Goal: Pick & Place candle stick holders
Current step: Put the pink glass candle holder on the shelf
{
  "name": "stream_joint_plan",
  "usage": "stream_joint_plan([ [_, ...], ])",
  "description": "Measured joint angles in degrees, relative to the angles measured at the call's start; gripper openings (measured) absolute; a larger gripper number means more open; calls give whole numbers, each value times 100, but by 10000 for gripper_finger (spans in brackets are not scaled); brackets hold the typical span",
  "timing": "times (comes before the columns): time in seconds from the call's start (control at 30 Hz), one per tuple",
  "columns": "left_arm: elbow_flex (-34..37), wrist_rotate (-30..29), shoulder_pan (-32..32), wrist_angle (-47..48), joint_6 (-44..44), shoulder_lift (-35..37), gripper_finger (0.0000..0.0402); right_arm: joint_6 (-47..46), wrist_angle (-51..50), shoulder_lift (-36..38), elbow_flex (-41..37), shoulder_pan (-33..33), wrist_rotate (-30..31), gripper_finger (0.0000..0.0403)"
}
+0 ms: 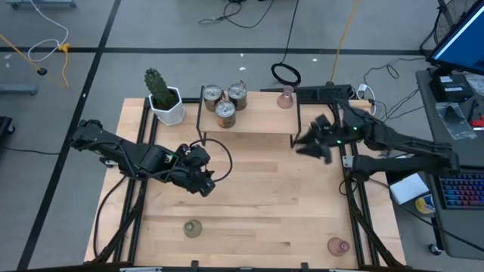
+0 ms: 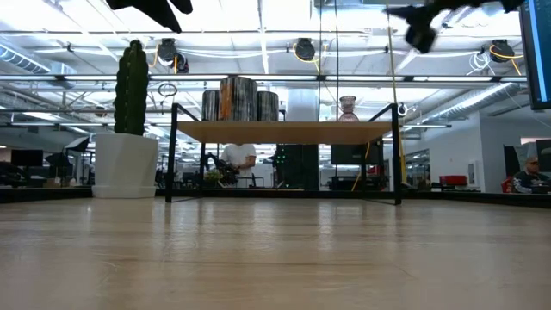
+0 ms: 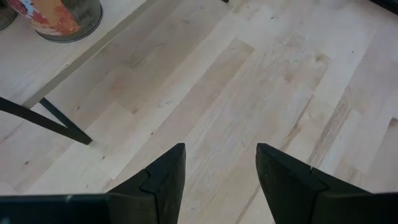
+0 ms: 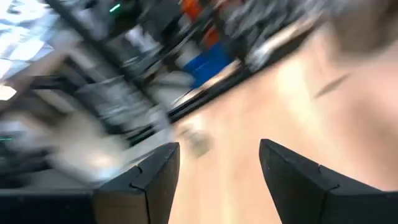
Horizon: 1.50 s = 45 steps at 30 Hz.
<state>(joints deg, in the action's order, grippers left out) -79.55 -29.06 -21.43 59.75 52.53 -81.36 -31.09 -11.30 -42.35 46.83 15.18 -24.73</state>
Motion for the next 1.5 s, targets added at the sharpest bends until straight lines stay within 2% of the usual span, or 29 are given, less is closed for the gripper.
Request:
stream_joint_plan([
  [0.13,0,-2,2,2,0,0,195,-1552,-735,347,0,-320,-863,210],
  [0.33,0,-39,2,0,-1,-2,195,-3942,-1951,514,0,-1016,-1754,210],
  [0.47,0,-104,2,-2,10,-1,195,-5412,-2352,512,0,-1523,-1928,210],
  [0.53,0,-105,2,-4,9,0,195,-5791,-2399,512,0,-1753,-1906,210],
  [0.6,0,-124,2,-4,9,0,195,-5870,-2367,526,0,-1965,-1831,210],
  [0.73,0,-255,2,-7,11,0,195,-5795,-2307,576,0,-2361,-1184,210],
  [0.83,0,-260,2,-7,11,-2,195,-5622,-2179,587,0,-2607,-1006,210],
  [0.97,0,-260,2,-7,-37,-2,195,-5286,-2147,579,0,-2978,-78,210],
  [1.03,0,-260,2,-4,-80,-2,195,-5087,-2167,482,0,-3236,186,210],
  [1.3,0,-254,-2,-4,-273,-2,195,-5026,-2227,-405,27,-4455,574,212],
  [1.5,0,-251,-2,-2,-700,0,195,-5463,-2758,-1222,611,-5396,1458,212],
])
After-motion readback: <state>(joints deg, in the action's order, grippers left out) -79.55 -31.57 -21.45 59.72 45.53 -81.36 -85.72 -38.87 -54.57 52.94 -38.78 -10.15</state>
